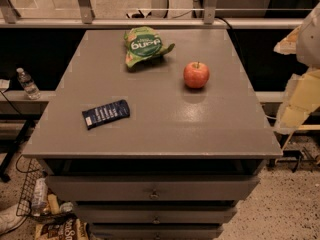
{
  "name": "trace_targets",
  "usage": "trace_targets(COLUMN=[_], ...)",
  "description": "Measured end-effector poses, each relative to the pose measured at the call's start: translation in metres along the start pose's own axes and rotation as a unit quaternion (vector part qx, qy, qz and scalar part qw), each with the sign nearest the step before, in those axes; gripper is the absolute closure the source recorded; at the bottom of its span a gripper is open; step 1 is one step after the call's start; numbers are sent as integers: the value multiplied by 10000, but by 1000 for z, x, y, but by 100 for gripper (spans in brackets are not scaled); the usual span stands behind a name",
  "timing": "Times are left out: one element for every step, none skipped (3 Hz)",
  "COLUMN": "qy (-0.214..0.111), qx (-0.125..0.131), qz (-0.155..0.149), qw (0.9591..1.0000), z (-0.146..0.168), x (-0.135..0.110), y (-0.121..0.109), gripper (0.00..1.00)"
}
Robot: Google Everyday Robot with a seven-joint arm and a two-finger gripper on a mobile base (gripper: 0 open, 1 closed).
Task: Pick apple
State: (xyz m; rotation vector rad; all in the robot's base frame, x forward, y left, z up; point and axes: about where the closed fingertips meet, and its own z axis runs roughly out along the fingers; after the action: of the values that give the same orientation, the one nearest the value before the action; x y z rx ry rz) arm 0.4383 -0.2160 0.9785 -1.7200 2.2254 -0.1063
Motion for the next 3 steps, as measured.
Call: trace_targets(qy=[0, -125, -747], qx=[1, -80, -199], qz=[0, 388, 1177], qw=[10000, 9991, 9900], z=[0, 21, 64], x=[0, -10, -34], y=[0, -15, -56], gripper=[0, 0, 0])
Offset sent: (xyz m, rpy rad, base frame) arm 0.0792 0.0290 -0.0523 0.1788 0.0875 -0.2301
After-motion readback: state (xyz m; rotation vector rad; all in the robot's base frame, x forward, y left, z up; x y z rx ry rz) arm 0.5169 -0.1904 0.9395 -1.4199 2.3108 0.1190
